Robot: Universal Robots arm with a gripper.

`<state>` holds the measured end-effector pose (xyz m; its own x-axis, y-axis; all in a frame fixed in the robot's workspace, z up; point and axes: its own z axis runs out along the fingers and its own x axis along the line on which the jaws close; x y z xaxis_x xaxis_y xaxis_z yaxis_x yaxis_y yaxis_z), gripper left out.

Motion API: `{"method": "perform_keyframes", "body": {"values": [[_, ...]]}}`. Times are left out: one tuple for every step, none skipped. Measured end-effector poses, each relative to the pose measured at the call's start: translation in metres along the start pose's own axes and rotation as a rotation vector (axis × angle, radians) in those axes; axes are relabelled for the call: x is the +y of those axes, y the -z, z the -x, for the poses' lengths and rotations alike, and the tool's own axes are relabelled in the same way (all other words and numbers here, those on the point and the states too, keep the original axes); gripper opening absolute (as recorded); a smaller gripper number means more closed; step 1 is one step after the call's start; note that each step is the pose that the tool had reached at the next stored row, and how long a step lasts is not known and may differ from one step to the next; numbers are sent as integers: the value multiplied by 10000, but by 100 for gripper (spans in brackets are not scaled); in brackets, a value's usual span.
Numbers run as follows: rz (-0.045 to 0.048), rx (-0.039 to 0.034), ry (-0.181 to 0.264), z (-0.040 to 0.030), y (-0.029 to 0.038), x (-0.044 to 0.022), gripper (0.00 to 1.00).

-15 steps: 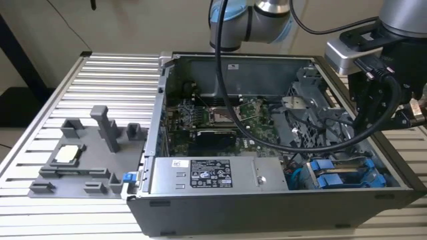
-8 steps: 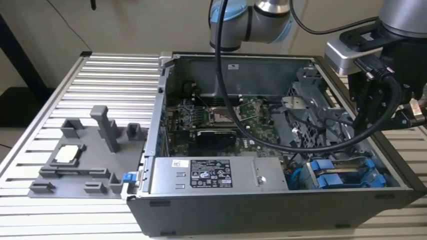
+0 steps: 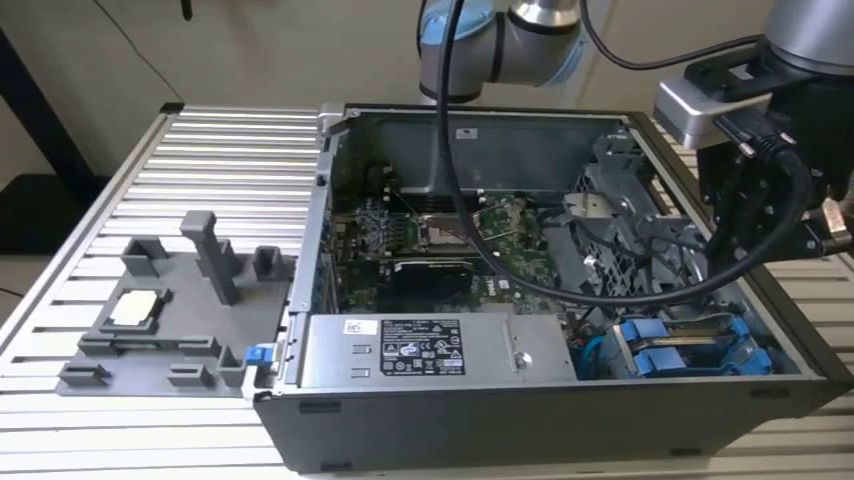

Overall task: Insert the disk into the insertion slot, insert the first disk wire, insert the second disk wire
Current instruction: 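Insert the first disk wire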

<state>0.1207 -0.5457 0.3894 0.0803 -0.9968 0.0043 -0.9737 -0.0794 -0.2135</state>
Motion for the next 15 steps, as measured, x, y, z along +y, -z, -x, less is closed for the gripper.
{"method": "perform_keyframes", "body": {"values": [[91, 4, 2, -2, -4, -17, 19], [186, 3, 3, -3, -9, -34, 19], [273, -1, 3, -5, -15, -50, 19], [380, -4, 2, -8, -20, -70, 19], [505, -12, 1, -13, -27, -93, 19], [629, -21, -1, -18, -33, -115, 19], [757, -29, -1, -23, -39, -138, 19], [883, -37, -2, -28, -46, -161, 19], [1010, -45, -3, -33, -52, -182, 19], [1126, -55, -5, -39, -58, -202, 19], [1243, -64, -7, -46, -64, -221, 19], [1357, -73, -7, -54, -70, -241, 19], [1462, -80, -7, -60, -75, -259, 19], [1575, -89, -9, -68, -82, -278, 19], [1681, -97, -10, -75, -88, -297, 19]]}}
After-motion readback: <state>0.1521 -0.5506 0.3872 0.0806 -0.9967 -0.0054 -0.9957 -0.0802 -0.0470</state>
